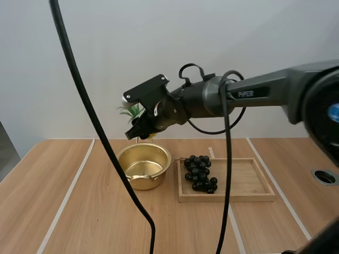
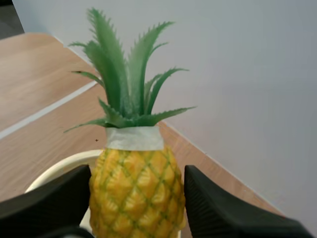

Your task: Open the pot, put the pineapple inside, and close it

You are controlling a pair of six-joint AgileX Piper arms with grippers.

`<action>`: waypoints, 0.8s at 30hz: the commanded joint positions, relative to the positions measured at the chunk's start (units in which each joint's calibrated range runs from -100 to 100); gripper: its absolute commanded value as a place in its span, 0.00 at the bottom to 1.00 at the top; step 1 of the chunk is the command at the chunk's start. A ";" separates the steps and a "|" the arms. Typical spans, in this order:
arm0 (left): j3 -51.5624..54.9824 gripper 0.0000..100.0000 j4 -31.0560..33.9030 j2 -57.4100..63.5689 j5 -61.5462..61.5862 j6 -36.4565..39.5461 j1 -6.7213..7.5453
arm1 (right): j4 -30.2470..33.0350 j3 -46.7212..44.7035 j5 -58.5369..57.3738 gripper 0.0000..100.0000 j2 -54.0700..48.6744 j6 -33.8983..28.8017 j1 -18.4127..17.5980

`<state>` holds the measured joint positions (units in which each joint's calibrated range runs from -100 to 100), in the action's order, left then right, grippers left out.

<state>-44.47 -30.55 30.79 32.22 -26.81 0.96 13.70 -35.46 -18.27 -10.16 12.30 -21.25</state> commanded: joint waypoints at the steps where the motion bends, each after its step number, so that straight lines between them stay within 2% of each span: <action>1: -0.47 0.00 -0.42 0.53 -0.20 -0.04 -0.10 | 0.59 1.60 1.26 0.00 3.44 0.38 -0.02; 14: -0.45 0.00 -0.42 0.53 0.14 -0.04 -0.10 | 2.78 1.71 0.92 0.00 9.90 1.54 -0.08; 24: -0.45 0.00 -0.42 0.53 0.40 -0.04 -0.10 | 4.66 1.71 -10.10 0.00 11.35 4.84 -1.92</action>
<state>-44.84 -30.55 31.02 32.46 -26.81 0.96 17.64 -34.21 -26.41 1.46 16.36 -22.91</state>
